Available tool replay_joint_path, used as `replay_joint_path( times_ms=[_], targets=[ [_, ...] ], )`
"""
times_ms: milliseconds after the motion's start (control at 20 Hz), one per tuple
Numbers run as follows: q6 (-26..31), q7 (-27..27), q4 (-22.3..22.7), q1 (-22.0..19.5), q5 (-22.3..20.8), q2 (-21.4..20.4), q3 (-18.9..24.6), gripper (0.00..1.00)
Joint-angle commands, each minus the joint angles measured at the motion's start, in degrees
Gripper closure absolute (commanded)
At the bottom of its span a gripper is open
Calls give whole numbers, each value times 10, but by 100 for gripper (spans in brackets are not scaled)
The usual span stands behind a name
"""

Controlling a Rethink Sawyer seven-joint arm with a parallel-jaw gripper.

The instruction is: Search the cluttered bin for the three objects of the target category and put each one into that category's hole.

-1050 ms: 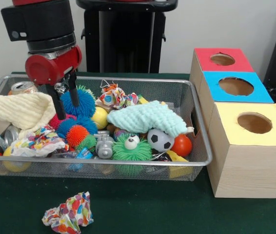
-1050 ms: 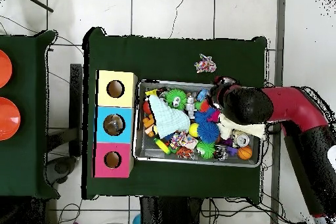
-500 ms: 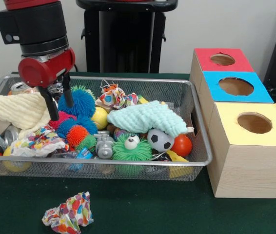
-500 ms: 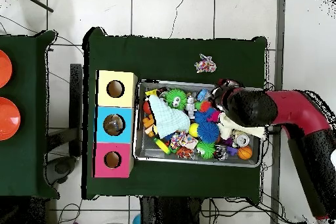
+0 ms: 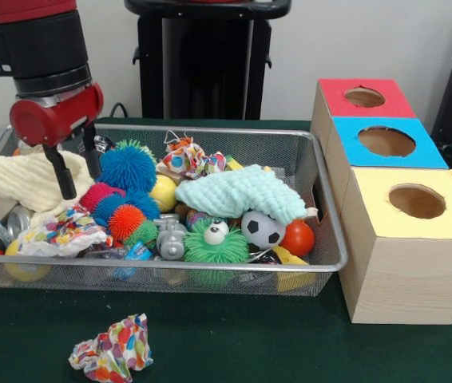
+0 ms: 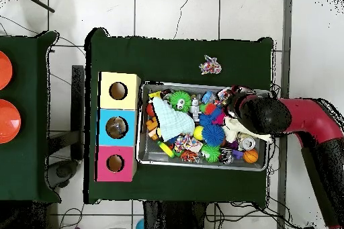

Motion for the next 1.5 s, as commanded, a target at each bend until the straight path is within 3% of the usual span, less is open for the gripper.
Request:
replay_joint_path(
  times_ms=[50,650,1500],
  targets=[
    [-24,-79,36,-6,-54,43,-32,0],
    [-21,-45,35,9,-67,34,-32,0],
    [-15,-40,24,10,-65,44,-38,0]
  ],
)
